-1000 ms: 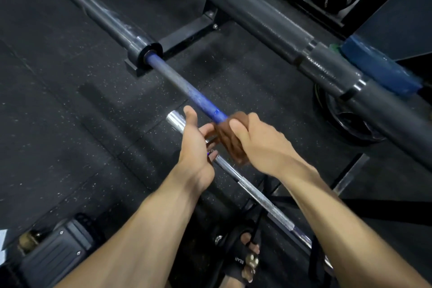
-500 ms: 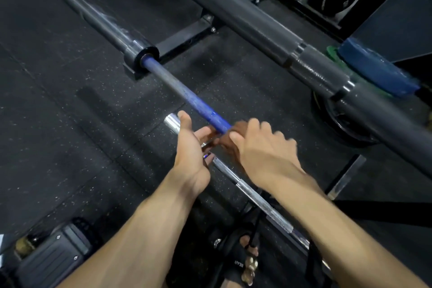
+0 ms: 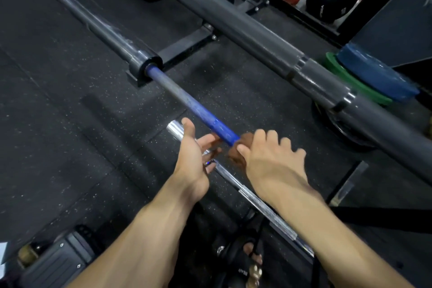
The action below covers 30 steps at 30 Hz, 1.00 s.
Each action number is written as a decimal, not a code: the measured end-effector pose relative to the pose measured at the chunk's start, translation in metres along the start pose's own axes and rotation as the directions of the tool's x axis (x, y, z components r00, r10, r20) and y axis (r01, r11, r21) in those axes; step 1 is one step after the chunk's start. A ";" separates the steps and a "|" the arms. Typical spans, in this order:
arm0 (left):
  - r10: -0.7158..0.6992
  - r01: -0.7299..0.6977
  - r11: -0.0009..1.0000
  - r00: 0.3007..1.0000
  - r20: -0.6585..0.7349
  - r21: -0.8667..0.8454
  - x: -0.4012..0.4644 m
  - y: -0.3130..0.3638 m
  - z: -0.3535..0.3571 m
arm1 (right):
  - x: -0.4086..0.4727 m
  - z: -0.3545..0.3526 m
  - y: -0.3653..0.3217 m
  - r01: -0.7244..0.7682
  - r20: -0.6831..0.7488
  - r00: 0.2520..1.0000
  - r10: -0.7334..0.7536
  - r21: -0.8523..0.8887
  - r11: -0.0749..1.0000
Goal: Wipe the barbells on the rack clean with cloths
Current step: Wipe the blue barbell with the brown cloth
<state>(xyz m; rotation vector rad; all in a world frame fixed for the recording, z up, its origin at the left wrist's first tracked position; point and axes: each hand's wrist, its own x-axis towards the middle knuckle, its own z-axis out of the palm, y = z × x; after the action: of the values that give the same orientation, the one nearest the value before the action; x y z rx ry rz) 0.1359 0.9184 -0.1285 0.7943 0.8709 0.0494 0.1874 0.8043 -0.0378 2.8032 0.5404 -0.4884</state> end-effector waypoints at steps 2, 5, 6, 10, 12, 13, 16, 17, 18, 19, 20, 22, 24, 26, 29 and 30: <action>-0.011 0.009 0.999 0.999 0.047 0.033 0.002 -0.001 -0.001 | 0.005 -0.002 -0.005 -0.029 0.011 1.000 0.029 -0.011 1.000; -0.030 0.027 0.999 0.996 0.078 0.033 -0.002 0.001 0.004 | 0.030 -0.010 -0.037 0.013 -0.031 0.999 -0.011 0.082 0.997; -0.024 0.023 1.000 0.997 0.076 0.016 -0.001 0.001 0.005 | 0.037 -0.014 -0.049 0.035 -0.035 0.999 -0.031 0.114 0.993; 0.016 -0.017 1.000 0.999 0.046 0.008 0.000 0.001 0.002 | 0.041 -0.013 -0.054 0.089 -0.064 0.995 -0.079 0.154 0.984; 0.026 -0.028 0.999 0.998 0.052 0.035 0.003 0.002 -0.001 | 0.028 -0.010 -0.030 0.081 -0.032 0.996 -0.078 0.125 0.989; 0.020 -0.022 0.998 0.999 0.049 0.050 0.003 0.004 -0.002 | 0.021 -0.007 -0.017 0.065 -0.008 0.998 -0.064 0.104 0.992; -0.019 0.015 0.997 0.999 0.041 0.082 0.007 0.003 -0.005 | 0.004 -0.003 0.006 -0.005 0.050 0.999 0.001 0.064 0.998; -0.031 0.026 0.995 0.998 0.049 0.099 0.007 0.003 -0.005 | 0.006 -0.004 0.003 -0.016 0.042 0.999 0.014 0.059 0.998; -0.038 0.030 0.993 0.997 0.066 0.118 0.008 0.002 -0.005 | 0.010 -0.006 -0.005 -0.019 0.024 1.000 0.017 0.070 0.997; -0.041 0.029 0.991 0.995 0.087 0.133 0.007 0.003 -0.005 | 0.017 -0.008 -0.018 -0.010 0.001 1.000 0.010 0.102 0.995; -0.043 0.030 0.991 0.994 0.100 0.132 0.004 0.003 -0.003 | 0.026 -0.010 -0.031 0.009 -0.024 1.000 -0.006 0.139 0.990; -0.033 0.024 0.995 0.995 0.094 0.098 0.001 0.004 -0.002 | 0.042 -0.017 -0.054 0.076 -0.056 0.996 -0.066 0.188 0.979; -0.029 0.023 0.996 0.997 0.071 0.084 -0.001 0.009 -0.001 | 0.049 -0.021 -0.059 0.118 -0.064 0.992 -0.107 0.203 0.972; -0.034 0.027 0.997 0.996 0.086 0.079 -0.002 0.010 0.000 | 0.041 -0.020 -0.041 0.117 -0.045 0.993 -0.110 0.205 0.972; -0.059 0.045 0.992 0.991 0.123 0.115 -0.005 0.015 -0.002 | 0.018 -0.011 -0.011 0.060 -0.010 0.998 -0.059 0.138 0.989; -0.065 0.047 0.990 0.988 0.138 0.133 -0.006 0.015 -0.003 | 0.014 -0.009 -0.007 0.037 -0.006 0.999 -0.037 0.108 0.994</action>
<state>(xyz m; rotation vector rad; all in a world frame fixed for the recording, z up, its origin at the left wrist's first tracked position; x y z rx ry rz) 0.1339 0.9293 -0.1161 0.8827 0.7666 -0.1131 0.1997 0.8181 -0.0361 2.9015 0.5845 -0.5345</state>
